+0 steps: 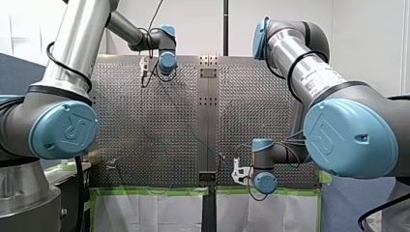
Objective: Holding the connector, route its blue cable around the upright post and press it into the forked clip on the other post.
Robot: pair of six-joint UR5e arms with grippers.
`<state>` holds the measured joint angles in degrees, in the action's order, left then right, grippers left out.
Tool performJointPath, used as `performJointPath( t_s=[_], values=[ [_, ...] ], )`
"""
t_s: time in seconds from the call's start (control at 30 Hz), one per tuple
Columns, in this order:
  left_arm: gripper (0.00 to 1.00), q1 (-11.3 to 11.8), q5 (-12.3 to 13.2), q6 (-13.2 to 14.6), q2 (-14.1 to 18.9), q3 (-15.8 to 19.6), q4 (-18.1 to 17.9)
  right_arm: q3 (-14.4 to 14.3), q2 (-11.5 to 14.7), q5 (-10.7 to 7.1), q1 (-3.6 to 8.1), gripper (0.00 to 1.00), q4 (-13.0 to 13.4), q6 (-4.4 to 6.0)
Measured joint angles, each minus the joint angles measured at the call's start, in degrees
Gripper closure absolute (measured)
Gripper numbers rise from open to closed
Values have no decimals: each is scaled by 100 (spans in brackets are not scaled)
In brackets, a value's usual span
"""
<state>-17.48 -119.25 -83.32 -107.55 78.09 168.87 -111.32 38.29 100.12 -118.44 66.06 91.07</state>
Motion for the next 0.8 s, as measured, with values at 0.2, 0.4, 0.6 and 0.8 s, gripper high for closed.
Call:
performJointPath(
  t_s=[0.2,0.4,0.6,0.8],
  values=[
    [0,-108,-143,-118,-3,50,328,-1,0,0,0,100,6,1],
    [0,-231,-403,-119,-34,182,415,-1,0,0,0,100,5,-6],
    [0,-339,-653,67,-234,210,225,0,0,0,0,100,-4,-8],
    [0,-456,-940,337,-516,211,29,0,0,0,0,100,-14,-10]
  ],
)
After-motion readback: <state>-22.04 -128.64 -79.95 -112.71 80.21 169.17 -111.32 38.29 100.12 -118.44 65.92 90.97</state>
